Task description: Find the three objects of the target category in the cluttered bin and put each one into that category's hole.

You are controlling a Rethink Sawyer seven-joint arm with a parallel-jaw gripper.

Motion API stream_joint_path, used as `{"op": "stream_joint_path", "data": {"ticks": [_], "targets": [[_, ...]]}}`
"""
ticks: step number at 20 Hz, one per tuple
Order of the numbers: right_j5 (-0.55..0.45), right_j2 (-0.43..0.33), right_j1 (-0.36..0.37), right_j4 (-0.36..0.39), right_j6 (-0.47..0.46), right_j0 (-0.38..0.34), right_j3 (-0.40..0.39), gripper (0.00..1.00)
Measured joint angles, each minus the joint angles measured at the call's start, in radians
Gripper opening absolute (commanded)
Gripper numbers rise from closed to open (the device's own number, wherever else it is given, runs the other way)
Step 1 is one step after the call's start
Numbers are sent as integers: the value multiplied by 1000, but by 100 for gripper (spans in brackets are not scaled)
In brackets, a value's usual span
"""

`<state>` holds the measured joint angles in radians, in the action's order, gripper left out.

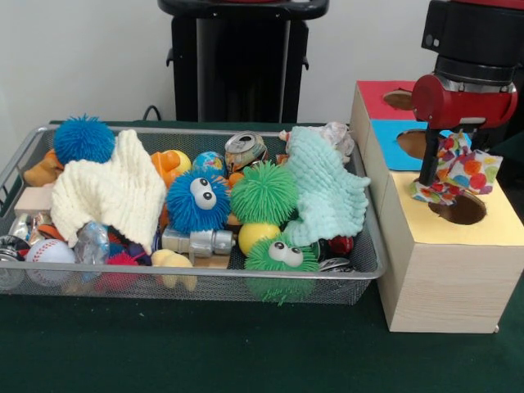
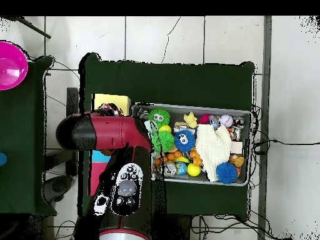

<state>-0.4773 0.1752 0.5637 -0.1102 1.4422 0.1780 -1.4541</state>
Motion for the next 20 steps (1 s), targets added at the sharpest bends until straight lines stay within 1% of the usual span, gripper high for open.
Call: {"op": "stream_joint_path", "data": {"ticks": [9, 20], "targets": [[-17, 0, 2, 0, 0, 0, 0, 100], [-125, 3, 51, 4, 0, 13, 0, 100]]}}
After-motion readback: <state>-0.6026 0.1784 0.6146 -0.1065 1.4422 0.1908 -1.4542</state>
